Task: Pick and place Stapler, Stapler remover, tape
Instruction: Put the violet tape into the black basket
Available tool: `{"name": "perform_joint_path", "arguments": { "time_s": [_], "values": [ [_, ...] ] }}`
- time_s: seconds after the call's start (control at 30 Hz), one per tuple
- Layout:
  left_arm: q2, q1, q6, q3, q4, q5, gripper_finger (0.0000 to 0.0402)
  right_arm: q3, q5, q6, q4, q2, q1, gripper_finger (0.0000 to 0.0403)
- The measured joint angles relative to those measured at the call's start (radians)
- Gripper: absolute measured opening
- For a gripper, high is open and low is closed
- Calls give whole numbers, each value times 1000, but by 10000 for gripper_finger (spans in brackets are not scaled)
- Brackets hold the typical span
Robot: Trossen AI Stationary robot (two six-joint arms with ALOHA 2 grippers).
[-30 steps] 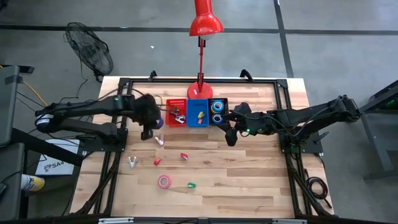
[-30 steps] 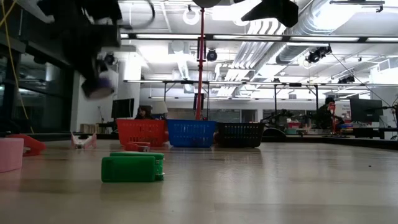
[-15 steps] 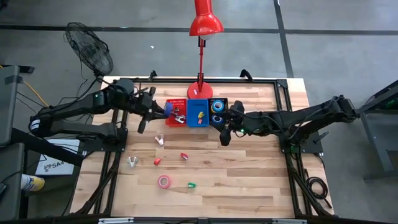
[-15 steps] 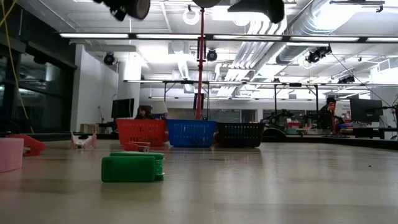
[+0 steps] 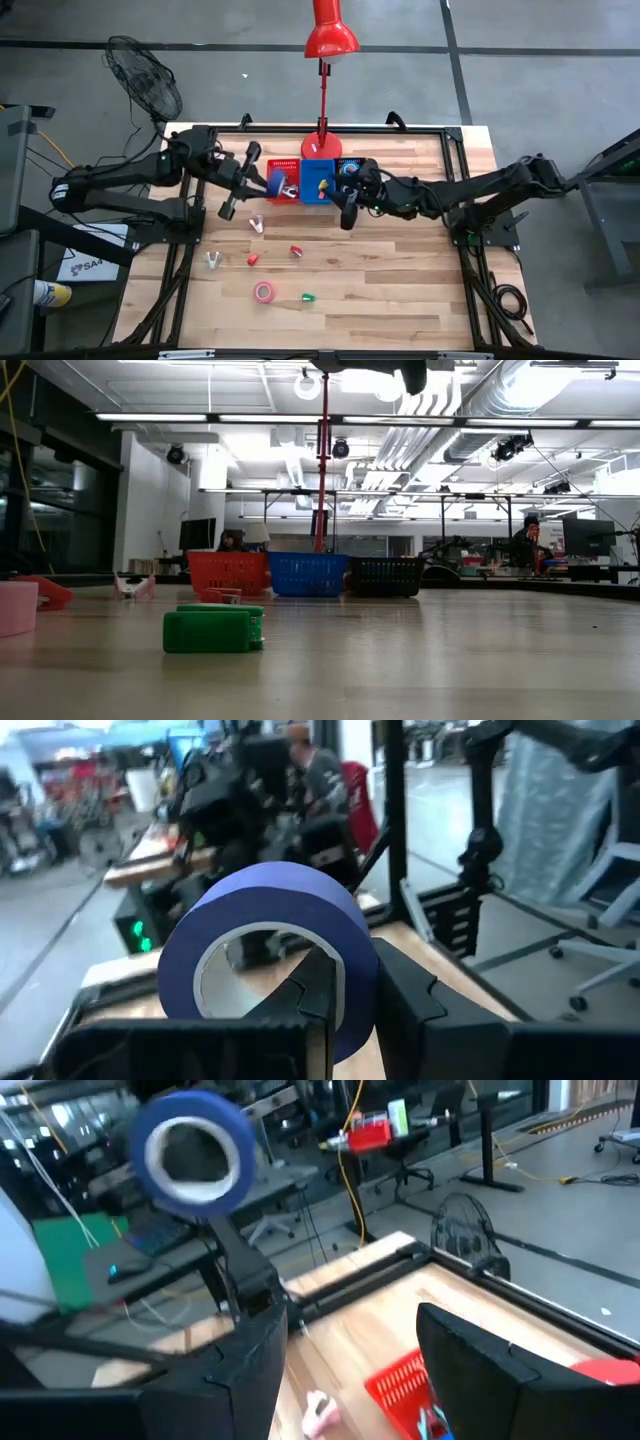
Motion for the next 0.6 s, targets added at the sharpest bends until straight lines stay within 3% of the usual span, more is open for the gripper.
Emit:
{"name": "perform_joint_path", "arguments": {
  "time_s": [0.27, 0.6],
  "values": [
    [70, -81, -3, 0, 107, -15, 35, 0, -41, -116, 260, 68, -23, 216],
    [155, -91, -89, 0, 139, -65, 37, 1, -20, -285, 320, 69, -19, 216]
  ]
}}
